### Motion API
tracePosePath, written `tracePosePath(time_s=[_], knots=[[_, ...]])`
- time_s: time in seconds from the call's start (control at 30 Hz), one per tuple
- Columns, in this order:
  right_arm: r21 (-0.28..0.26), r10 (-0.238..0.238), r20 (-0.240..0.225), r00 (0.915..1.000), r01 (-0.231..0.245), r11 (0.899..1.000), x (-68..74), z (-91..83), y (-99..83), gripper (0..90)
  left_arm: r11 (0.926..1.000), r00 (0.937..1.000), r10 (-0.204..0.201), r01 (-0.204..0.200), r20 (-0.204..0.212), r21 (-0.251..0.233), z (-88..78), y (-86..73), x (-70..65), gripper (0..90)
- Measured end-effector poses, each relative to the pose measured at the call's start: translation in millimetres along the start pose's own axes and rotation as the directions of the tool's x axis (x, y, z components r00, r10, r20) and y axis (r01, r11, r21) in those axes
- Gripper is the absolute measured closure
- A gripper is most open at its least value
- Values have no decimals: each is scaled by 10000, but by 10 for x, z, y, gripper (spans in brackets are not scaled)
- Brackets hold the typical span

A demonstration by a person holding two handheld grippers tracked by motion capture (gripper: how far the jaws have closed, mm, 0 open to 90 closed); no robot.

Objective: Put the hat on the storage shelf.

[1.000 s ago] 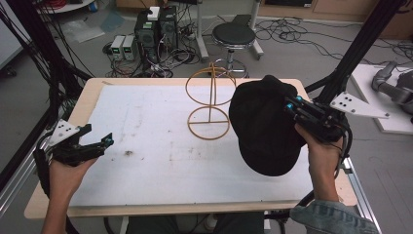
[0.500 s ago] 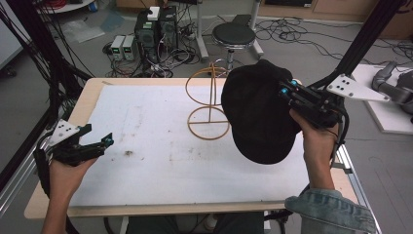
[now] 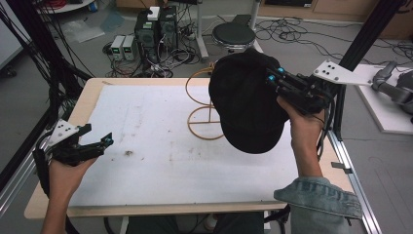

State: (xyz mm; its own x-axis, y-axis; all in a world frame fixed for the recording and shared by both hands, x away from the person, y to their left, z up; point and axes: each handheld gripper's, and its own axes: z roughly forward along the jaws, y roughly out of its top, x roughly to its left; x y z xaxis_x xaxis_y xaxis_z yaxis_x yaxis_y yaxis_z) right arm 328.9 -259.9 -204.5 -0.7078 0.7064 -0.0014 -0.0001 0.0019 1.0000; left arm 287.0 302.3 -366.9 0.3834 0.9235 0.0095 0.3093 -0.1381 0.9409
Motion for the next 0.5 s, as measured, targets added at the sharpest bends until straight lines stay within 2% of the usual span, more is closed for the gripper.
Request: tracePosePath(time_s=[0.37, 0.5], knots=[[-339, 127, -416, 9991, -141, 9993, 52, 260, 70, 824, 10000, 10000, -62, 63, 36, -33, -8, 5, 5, 195], [-164, 149, -538, 9984, -158, 9997, 58, 364, 72, 824, 10000, 10000, -28, 29, 54, -48, -15, 7, 9, 195]])
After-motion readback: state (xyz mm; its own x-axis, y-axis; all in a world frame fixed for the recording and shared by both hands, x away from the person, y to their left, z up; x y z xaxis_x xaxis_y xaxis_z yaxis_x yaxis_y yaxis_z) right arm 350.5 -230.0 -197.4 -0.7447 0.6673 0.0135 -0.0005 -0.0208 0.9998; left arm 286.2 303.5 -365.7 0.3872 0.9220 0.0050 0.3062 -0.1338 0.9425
